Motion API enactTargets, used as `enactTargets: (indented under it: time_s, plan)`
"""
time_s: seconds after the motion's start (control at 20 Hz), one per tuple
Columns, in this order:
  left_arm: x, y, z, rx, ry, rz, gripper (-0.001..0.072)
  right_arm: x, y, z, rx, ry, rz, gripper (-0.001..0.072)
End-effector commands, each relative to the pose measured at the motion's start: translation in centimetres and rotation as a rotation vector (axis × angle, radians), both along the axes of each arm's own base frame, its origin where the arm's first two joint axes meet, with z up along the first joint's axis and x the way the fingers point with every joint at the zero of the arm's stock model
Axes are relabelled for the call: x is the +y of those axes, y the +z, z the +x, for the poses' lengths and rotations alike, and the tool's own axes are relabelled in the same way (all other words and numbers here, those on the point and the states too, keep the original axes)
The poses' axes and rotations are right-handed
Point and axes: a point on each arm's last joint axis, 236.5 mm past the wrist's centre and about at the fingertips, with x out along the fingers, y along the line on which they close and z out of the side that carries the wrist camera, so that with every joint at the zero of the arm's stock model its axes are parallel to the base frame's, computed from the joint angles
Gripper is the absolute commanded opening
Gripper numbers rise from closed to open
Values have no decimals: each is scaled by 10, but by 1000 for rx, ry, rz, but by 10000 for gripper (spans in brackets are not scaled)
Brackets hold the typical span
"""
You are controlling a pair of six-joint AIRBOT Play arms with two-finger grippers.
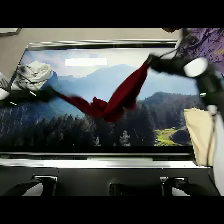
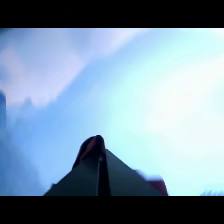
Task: Fold the clothes and pants, and hang the long-sleeved shirts on hangers.
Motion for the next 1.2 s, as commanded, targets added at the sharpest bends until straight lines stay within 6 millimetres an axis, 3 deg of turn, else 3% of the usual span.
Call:
enactTargets:
  time_s: [0.0,0.05,0.15,0.25,0.35,0.5,0.55,0.65,0.75,0.85,1.0,1.1,1.15]
  plan:
    - [71,159,-7,-322,173,193,15,-61,129,-35,-251,-135,-112,28]
    - [79,205,-21,-428,205,226,14,-73,161,-54,-316,-161,-149,28]
    - [85,280,-58,-607,255,286,14,-87,214,-101,-438,-200,-244,28]
    - [85,329,-102,-735,302,342,15,-94,252,-152,-533,-227,-281,28]
    - [89,357,-145,-810,378,378,15,-98,283,-203,-616,-251,-290,28]
    - [109,381,-202,-878,536,434,15,-99,315,-268,-729,-269,-280,28]
    - [118,387,-218,-895,596,444,15,-100,321,-283,-752,-272,-277,28]
    - [131,393,-232,-908,662,474,15,-100,323,-294,-760,-273,-276,28]
    - [137,388,-221,-883,667,485,15,-99,311,-282,-710,-263,-282,28]
    - [144,373,-189,-819,650,481,14,-98,286,-249,-602,-248,-269,28]
    - [145,322,-103,-667,524,469,14,-93,212,-171,-334,-214,-239,28]
    - [138,269,-34,-545,398,430,14,-84,149,-115,-149,-170,-222,28]
    - [134,233,3,-472,337,412,14,-81,111,-84,-55,-150,-221,28]
